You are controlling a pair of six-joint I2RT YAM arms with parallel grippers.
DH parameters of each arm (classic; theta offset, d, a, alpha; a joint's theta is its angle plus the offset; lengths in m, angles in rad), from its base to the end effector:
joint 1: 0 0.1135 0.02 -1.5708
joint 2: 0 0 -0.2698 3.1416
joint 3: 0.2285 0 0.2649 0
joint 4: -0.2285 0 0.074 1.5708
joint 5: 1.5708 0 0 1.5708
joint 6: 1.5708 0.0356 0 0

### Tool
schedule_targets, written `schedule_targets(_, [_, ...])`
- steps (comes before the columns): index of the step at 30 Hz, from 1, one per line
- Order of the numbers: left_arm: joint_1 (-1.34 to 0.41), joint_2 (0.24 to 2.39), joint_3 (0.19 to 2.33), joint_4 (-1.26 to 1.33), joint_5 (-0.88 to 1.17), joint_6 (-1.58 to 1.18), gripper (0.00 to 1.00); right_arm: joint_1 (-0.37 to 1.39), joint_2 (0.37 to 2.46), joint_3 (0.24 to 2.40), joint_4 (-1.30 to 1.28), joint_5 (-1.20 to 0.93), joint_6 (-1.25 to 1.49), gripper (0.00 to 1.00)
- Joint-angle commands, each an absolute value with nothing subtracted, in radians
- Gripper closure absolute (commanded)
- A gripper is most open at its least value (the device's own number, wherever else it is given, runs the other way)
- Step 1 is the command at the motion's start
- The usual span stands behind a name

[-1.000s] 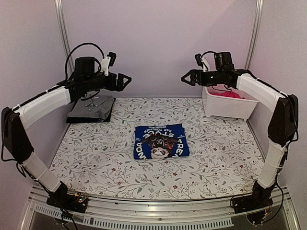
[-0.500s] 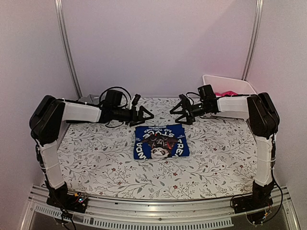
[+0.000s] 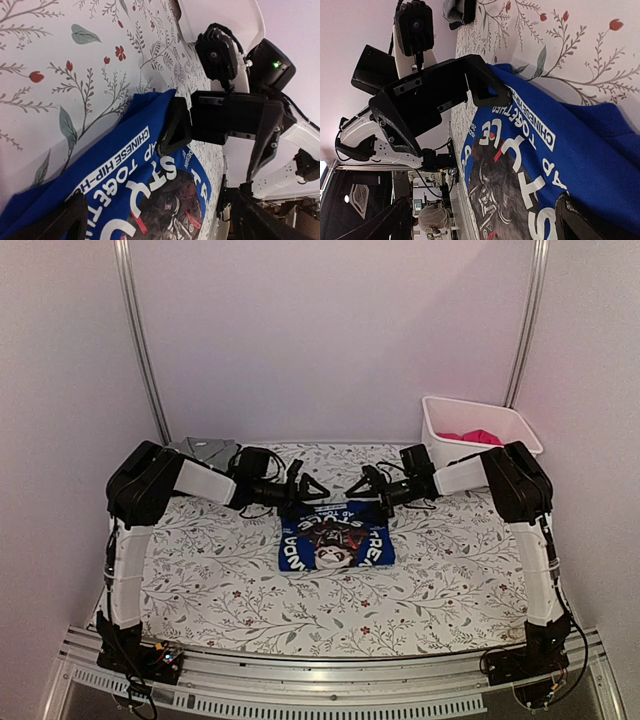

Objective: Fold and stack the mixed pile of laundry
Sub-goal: Smooth out the square-folded T-shirt at the center of the board, then pick up the square-folded T-shirt from the center of the board.

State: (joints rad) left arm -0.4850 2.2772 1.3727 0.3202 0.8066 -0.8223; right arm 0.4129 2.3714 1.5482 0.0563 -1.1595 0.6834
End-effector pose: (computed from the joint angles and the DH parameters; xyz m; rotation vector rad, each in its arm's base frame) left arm 0.4162 -0.2484 0.0986 0.1367 2.4035 -1.5619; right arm 0.4418 0.2292 0.0917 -0.3374 2.4615 1.8679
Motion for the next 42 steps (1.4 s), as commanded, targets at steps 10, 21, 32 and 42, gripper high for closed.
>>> schedule_targets(10, [-0.471, 1.915, 1.199, 0.197, 0.877, -0.667, 0.0, 0.396, 2.031, 1.321, 0.067, -1.224, 0.683, 0.01])
schedule_targets(21, [-0.697, 1.882, 0.964, 0.437, 0.871, -0.842, 0.0, 0.538, 2.043, 1.213, 0.036, -1.294, 0.665, 0.01])
schedule_targets(32, [-0.607, 2.042, 0.693, 0.771, 0.787, -1.062, 0.0, 0.463, 2.258, 1.037, 0.036, -1.236, 0.612, 0.01])
schedule_targets(42, [-0.551, 1.71, 0.707, 0.388, 0.671, -0.777, 0.0, 0.418, 1.959, 0.965, -0.085, -1.178, 0.504, 0.01])
